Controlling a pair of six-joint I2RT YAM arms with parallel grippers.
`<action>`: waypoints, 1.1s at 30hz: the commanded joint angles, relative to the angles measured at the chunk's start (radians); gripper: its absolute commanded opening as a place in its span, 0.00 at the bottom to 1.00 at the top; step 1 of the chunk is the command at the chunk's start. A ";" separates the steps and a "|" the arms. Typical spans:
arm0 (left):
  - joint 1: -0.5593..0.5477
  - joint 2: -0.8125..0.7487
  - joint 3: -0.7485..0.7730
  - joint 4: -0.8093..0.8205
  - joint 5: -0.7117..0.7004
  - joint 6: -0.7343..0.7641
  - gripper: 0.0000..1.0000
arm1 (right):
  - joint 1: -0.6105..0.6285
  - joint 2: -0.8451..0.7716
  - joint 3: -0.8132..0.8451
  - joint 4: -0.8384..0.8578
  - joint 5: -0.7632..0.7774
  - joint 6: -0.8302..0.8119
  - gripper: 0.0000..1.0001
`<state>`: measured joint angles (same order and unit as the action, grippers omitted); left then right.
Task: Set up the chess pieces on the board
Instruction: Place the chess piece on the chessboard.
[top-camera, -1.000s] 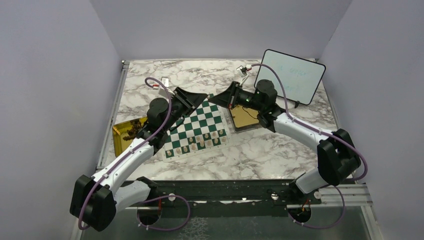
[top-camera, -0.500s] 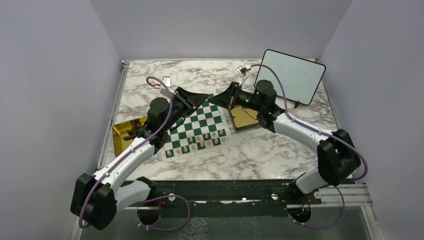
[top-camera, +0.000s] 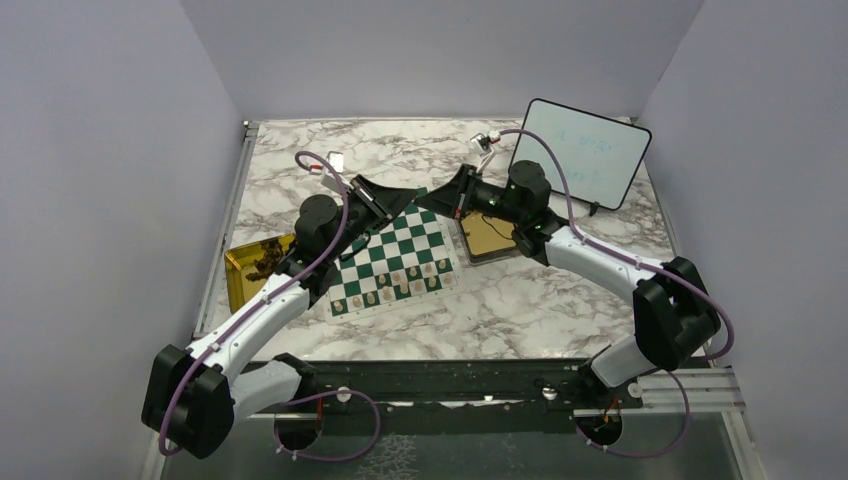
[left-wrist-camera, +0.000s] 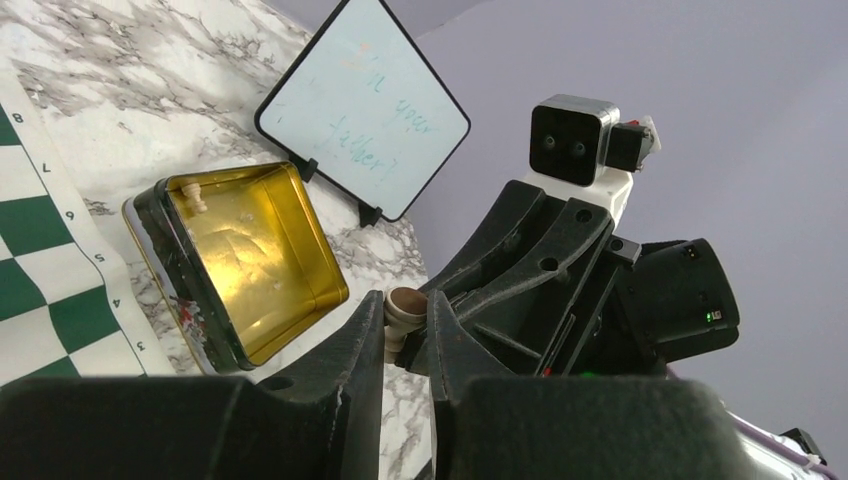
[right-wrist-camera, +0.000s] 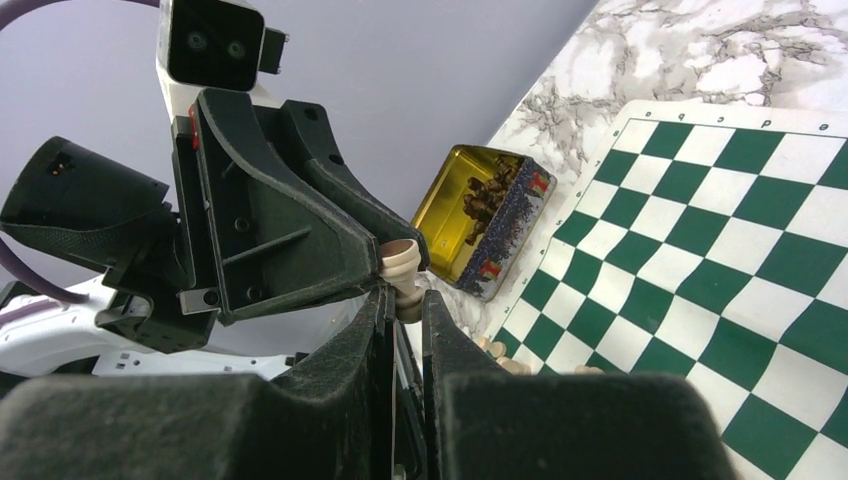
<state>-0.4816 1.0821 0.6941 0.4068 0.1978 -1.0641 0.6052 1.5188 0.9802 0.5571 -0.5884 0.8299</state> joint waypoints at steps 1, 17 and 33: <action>0.000 -0.005 0.011 0.032 0.051 0.061 0.01 | 0.011 0.008 -0.002 -0.004 0.011 -0.035 0.15; 0.140 0.011 0.040 -0.106 0.481 0.180 0.00 | 0.011 -0.169 0.072 -0.424 -0.013 -0.687 0.45; 0.152 0.089 0.145 -0.273 0.750 0.204 0.00 | 0.014 -0.198 -0.044 -0.348 -0.188 -1.359 0.67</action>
<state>-0.3347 1.1698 0.8444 0.0875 0.8627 -0.8066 0.6125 1.3533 0.9428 0.1352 -0.7574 -0.4137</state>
